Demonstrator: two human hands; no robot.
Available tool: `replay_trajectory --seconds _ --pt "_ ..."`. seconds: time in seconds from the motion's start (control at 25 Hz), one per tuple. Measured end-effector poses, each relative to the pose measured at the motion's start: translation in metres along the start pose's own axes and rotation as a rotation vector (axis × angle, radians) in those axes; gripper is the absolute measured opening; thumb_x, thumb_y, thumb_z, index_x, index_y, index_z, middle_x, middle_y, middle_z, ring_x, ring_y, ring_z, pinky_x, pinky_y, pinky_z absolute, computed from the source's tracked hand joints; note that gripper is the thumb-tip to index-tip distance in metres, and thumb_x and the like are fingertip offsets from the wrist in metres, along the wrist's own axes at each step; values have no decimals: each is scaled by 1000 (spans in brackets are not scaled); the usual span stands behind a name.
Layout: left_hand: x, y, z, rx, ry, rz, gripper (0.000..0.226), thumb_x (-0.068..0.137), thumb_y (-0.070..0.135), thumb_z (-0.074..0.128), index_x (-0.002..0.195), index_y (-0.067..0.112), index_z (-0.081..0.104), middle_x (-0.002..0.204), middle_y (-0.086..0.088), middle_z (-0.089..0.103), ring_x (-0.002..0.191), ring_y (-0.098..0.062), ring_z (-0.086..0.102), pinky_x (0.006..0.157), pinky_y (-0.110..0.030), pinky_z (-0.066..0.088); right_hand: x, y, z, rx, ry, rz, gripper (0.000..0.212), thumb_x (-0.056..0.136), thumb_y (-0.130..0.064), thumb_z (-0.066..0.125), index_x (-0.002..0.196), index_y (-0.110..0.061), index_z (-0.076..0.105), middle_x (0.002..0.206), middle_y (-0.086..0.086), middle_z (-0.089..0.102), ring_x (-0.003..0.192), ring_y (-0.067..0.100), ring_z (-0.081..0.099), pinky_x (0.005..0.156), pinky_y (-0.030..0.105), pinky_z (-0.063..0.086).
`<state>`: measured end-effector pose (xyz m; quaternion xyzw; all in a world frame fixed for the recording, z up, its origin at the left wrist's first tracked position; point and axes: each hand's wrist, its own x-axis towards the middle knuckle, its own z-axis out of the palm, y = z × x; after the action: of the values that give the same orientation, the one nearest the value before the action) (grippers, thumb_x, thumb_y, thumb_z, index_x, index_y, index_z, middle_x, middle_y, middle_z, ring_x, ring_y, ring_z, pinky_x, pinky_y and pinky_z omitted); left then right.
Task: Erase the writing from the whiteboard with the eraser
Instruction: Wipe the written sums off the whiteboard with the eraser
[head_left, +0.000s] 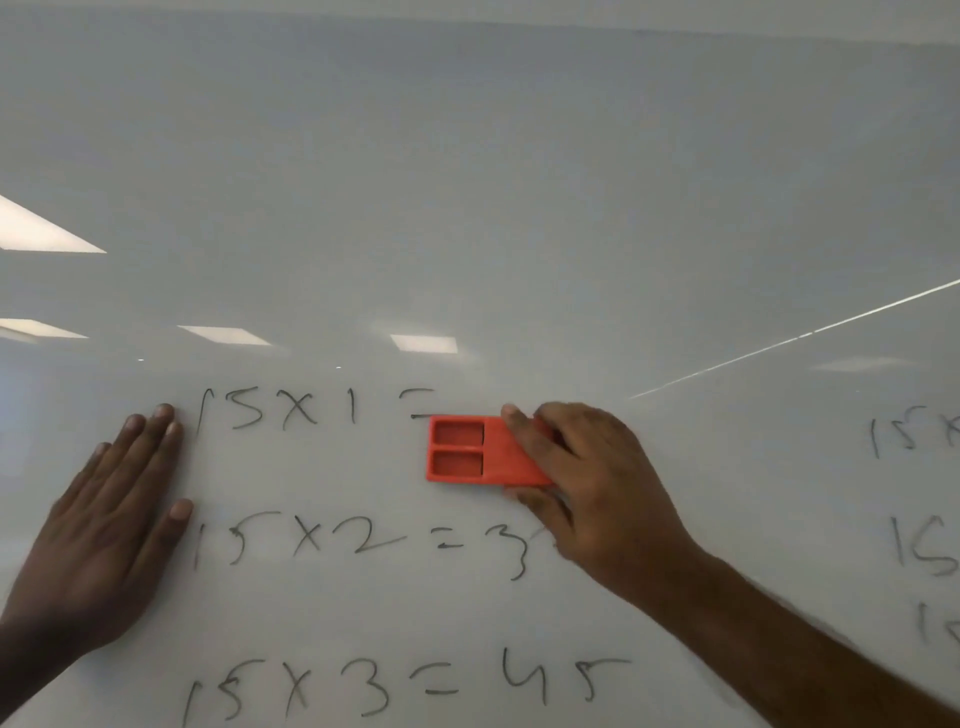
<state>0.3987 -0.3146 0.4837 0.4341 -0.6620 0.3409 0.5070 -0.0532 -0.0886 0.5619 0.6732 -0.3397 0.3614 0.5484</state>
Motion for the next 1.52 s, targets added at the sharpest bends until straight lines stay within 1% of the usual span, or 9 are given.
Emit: replay_trajectory --seconds 0.12,0.4,0.52,0.68,0.92,1.08,1.24,1.44,1.52 --pt "-1 16 -14 -29 18 6 71 102 50 23 166 20 15 174 0 11 161 -24 11 130 -30 3 -14 13 -7 -72 -24 -108 59 96 -46 52 142 -10 50 117 9 58 106 26 54 102 36 38" --pt "-7 62 -50 -63 64 37 68 106 51 16 166 19 11 175 4 5 161 -14 3 129 -24 -1 62 -12 11 2 76 175 61 90 -36 68 141 -7 52 113 15 58 102 32 56 95 43 43" --pt "-7 69 -56 -32 68 46 70 106 46 20 163 7 17 172 -6 12 161 -12 0 129 -24 -1 37 -41 26 -7 42 18 58 93 -38 62 141 -7 51 113 13 58 101 32 57 95 43 44" --pt "-7 73 -57 -20 68 58 70 103 40 27 162 3 18 172 -8 13 161 -16 3 130 -28 1 32 -34 19 -132 8 -114 61 97 -46 54 142 -6 50 112 13 60 97 30 58 91 42 42" --pt "-7 74 -58 -25 98 65 72 103 40 31 162 1 19 172 -10 15 161 -19 6 131 -31 4 94 -66 39 -73 133 154 60 90 -37 68 137 -4 54 108 15 59 94 33 57 85 41 40" --pt "-7 71 -60 -39 106 73 74 102 41 33 161 0 18 172 -11 15 161 -20 8 131 -31 4 73 -111 59 -43 43 -55 60 93 -40 62 139 -4 53 110 14 60 96 31 58 88 41 44" --pt "-8 68 -58 -36 115 94 73 103 43 32 162 1 20 172 -10 15 161 -20 8 131 -32 5 73 -87 48 -177 8 -277 59 96 -45 56 138 -3 54 109 16 62 93 34 61 83 42 47" --pt "-11 68 -56 -46 132 101 71 103 43 32 161 2 22 172 -9 17 161 -19 8 131 -32 6 130 -98 58 -117 128 49 60 92 -43 63 138 -5 54 107 15 60 92 34 57 83 41 40" --pt "-13 66 -56 -42 132 104 71 103 43 32 161 2 21 171 -10 17 161 -19 8 131 -32 5 128 -126 73 -65 132 65 60 90 -41 65 137 -5 55 107 14 59 92 33 57 82 40 39"
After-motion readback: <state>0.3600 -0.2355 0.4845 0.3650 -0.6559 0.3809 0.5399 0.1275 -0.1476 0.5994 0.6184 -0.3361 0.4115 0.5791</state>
